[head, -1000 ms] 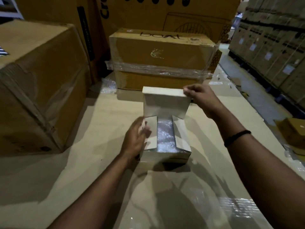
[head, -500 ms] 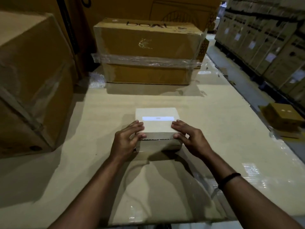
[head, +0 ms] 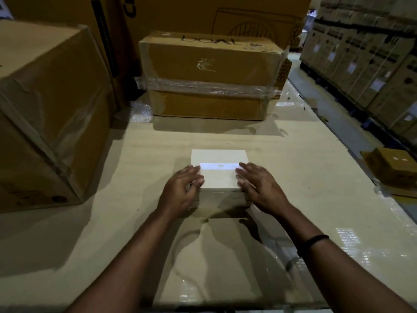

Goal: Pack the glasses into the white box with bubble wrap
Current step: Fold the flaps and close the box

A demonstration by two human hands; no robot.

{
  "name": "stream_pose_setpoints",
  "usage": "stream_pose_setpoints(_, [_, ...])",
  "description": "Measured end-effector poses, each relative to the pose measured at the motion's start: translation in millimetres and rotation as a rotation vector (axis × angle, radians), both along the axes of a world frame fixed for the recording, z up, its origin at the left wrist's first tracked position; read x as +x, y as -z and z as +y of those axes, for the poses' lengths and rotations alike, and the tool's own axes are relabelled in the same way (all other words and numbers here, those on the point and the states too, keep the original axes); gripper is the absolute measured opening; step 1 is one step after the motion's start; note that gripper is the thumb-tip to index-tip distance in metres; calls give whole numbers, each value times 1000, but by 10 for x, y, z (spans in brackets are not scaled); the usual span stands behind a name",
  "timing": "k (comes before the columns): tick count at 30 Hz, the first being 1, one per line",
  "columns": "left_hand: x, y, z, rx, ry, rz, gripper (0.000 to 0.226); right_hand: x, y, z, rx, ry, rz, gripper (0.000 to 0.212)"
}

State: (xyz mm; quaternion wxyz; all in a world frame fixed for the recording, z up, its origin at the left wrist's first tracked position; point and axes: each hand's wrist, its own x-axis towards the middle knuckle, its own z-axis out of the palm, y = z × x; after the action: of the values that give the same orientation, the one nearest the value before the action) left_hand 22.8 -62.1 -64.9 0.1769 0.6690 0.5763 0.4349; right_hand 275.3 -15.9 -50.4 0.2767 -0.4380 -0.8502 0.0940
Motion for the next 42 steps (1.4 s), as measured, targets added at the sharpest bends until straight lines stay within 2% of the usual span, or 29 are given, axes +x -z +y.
stream_pose_setpoints(2, [25, -142, 158, -175, 11, 110, 54, -95, -121, 109, -101, 82, -132, 60])
stream_pose_setpoints(5, [71, -185, 369, -399, 56, 416, 55, -232, -132, 273, -248, 134, -372, 63])
stream_pose_setpoints(7, [89, -117, 398, -448, 84, 505, 56, -273, -35, 293, -310, 146, -420, 61])
stream_pose_setpoints(11, [88, -44, 392, -414, 65, 532, 55, -286, 29, 265, -296, 173, -411, 59])
stream_pose_setpoints(14, [70, -68, 308, -336, 66, 454, 60, -279, -2, 154, -227, 194, -341, 55])
stream_pose_setpoints(17, [30, 8, -1, -158, 15, 319, 69, -237, 147, -191, -16, 173, -243, 57])
stream_pose_setpoints(19, [39, 122, -183, -155, -3, 290, 66, -219, 290, -336, 33, 168, -252, 58])
stream_pose_setpoints(21, [74, 223, -254, -183, -20, 228, 59, -213, 360, -348, 16, 153, -236, 61])
stream_pose_setpoints(23, [100, 282, -248, -144, -72, 179, 58, -198, 403, -320, 2, 152, -135, 61])
stream_pose_setpoints(26, [106, 356, -230, -47, -109, 120, 55, -155, 399, -367, -189, 260, 70, 69])
stream_pose_setpoints(32, [62, 357, -20, 22, -157, 101, 53, -222, 424, -104, -258, 247, 306, 58])
stream_pose_setpoints(37, [-50, 173, 481, 23, -207, 123, 54, -451, 274, 379, -202, 261, 280, 53])
stream_pose_setpoints(42, [-131, 173, 827, -44, -217, 111, 53, -569, 264, 708, -249, 281, 221, 51])
